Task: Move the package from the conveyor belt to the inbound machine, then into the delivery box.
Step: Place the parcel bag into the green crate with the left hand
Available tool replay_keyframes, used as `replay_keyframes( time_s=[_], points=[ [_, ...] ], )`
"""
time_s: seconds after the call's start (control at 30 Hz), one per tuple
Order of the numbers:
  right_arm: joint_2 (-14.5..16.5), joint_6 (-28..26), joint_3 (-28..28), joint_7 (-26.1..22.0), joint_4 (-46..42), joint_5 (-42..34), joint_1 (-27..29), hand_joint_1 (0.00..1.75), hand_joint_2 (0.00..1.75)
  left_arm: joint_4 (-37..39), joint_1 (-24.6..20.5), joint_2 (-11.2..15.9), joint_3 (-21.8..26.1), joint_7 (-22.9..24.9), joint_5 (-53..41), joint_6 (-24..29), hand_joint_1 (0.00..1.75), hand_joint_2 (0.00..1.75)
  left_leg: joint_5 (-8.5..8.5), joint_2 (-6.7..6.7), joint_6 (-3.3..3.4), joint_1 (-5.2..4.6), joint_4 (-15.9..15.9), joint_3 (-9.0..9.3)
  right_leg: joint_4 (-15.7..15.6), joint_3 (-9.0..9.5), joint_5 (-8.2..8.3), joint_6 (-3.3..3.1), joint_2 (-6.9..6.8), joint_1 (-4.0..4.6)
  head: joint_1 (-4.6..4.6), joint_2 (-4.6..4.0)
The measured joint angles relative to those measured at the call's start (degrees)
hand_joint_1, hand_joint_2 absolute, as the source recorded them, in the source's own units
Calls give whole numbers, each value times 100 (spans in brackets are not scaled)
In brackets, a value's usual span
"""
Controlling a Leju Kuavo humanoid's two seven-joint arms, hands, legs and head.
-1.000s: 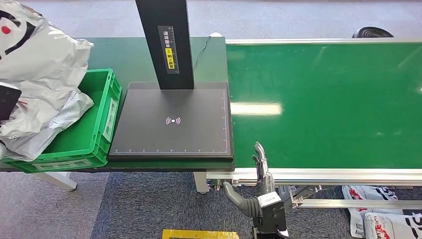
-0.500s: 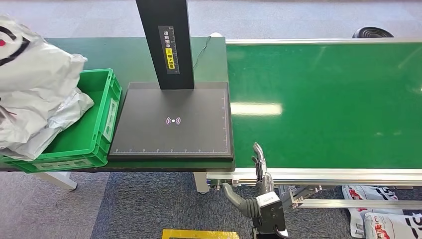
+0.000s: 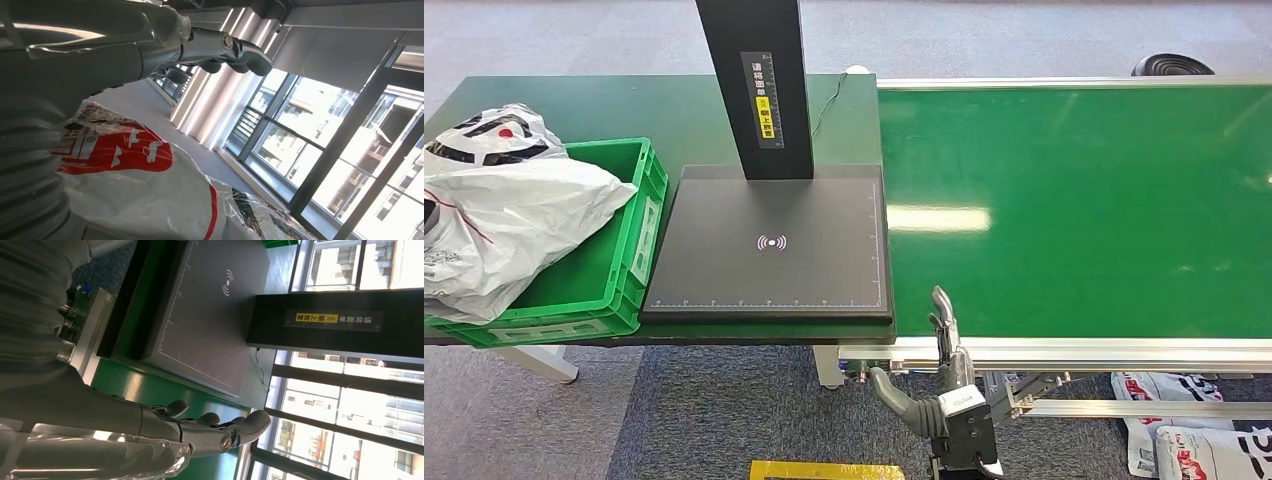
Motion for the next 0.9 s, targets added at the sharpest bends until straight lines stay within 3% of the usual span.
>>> replay_keyframes(
  time_s=[0.3,0.43,0.53,0.67,0.8,0.9],
  points=[
    [0,-1,11,-2,8,-45,-4,0,175,1,108,-98,-18,-31,-59,-65,0,175,0,0,0,0,0,1,0,0,0,0,0,0,0,0],
    [-1,13,47,-9,52,-39,-49,0,175,20,-138,-156,-136,174,-390,-168,0,175,3,-8,1,1,2,-1,0,-2,0,0,-6,2,1,0],
    [-11,25,110,-49,98,-47,-110,0,175,141,-841,-198,-421,502,-827,-485,0,175,12,-27,-2,4,4,-7,-1,-2,4,-2,-22,5,2,0],
    [-17,45,183,-131,178,-131,-188,0,175,473,-2217,-342,-1100,1002,-1476,-1090,0,175,18,-34,-2,3,5,-12,-1,-1,14,-6,-31,4,-1,0],
    [-14,45,221,-190,260,-192,-254,0,175,758,-3324,-660,-1751,1335,-1829,-1451,0,175,18,-25,-2,1,6,-12,0,-4,20,-11,-28,3,-1,0],
    [-9,45,251,-209,315,-215,-298,0,175,845,-3828,-960,-2059,1442,-1887,-1620,0,175,17,-26,-3,1,5,-15,0,-5,20,-11,-28,3,0,0]
  ],
)
